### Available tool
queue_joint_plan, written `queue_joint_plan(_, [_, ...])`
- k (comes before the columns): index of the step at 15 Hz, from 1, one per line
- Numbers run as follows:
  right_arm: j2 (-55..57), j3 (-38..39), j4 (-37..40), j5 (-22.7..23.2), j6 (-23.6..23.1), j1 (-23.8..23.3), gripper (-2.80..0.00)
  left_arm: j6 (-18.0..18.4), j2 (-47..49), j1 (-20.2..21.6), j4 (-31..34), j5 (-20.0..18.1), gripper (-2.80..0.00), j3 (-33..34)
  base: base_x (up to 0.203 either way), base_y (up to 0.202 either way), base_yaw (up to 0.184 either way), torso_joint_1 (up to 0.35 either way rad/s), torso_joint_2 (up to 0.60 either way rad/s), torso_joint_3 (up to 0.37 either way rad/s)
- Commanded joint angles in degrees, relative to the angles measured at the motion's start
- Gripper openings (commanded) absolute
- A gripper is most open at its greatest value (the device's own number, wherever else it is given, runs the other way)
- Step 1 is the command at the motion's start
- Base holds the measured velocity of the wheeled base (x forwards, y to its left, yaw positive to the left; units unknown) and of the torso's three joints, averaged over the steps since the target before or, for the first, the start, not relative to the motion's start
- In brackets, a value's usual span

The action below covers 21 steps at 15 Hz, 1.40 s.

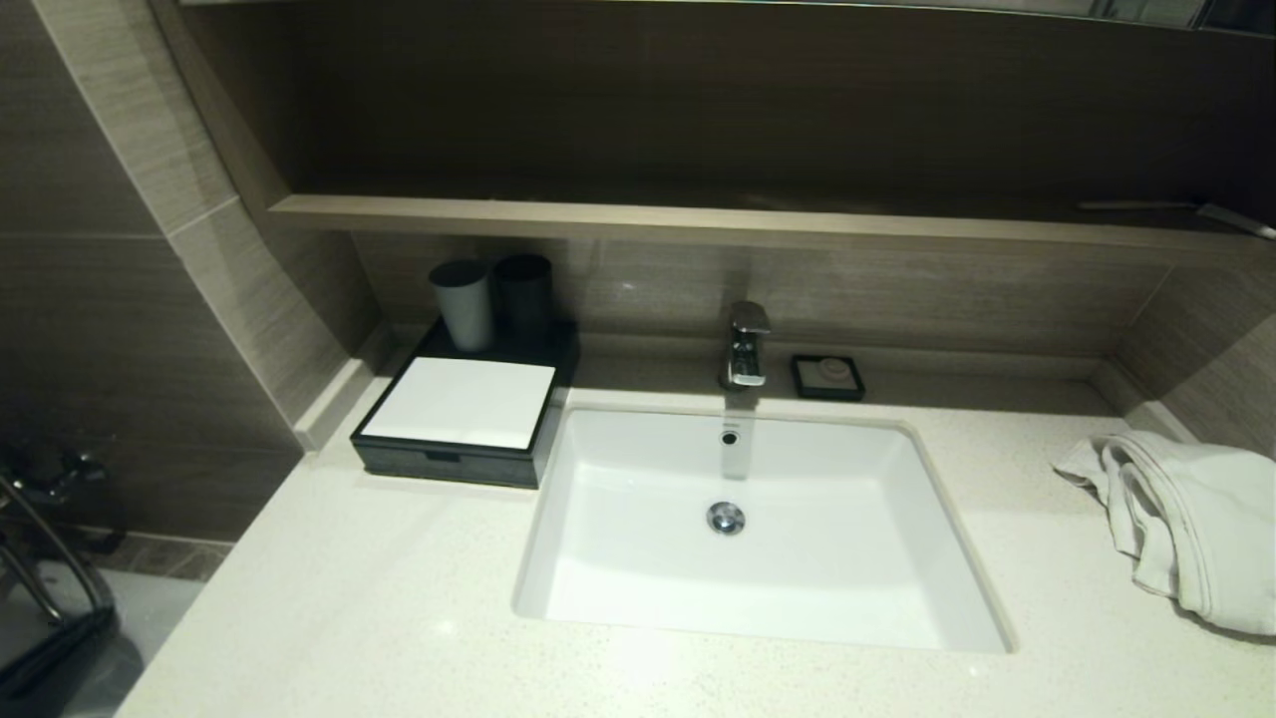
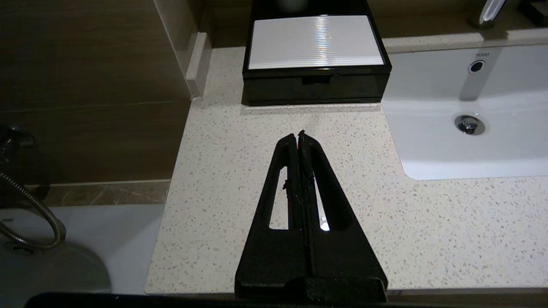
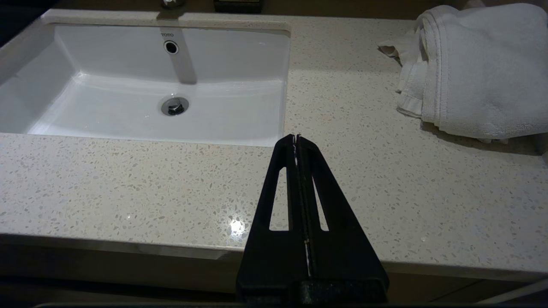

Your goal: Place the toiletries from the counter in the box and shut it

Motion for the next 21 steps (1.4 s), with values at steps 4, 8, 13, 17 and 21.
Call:
queue_joint_plan(4, [0.0,0.0,-0.01,0.01,0.01,0.0,-2.8,-0.22,-7.58,-0.06,4.55,-0.32,-2.8,0.68,0.0,0.0,0.0,0.0,0.0,0.0])
queue_joint_plan(8, [0.0,0.0,-0.01,0.01,0.01,0.0,-2.8,-0.34,-13.04,-1.52,8.96,-0.24,-2.8,0.58,0.0,0.0,0.0,0.0,0.0,0.0])
queue_joint_plan(13, [0.0,0.0,-0.01,0.01,0.01,0.0,-2.8,-0.44,-16.51,-1.99,14.23,0.16,-2.8,0.66,0.0,0.0,0.0,0.0,0.0,0.0])
queue_joint_plan(17, [0.0,0.0,-0.01,0.01,0.01,0.0,-2.8,-0.45,-16.51,-1.99,14.06,0.26,-2.8,0.14,0.0,0.0,0.0,0.0,0.0,0.0])
queue_joint_plan(21, [0.0,0.0,-0.01,0.01,0.01,0.0,-2.8,-0.47,-16.51,-3.2,14.04,0.53,-2.8,0.73,0.0,0.0,0.0,0.0,0.0,0.0])
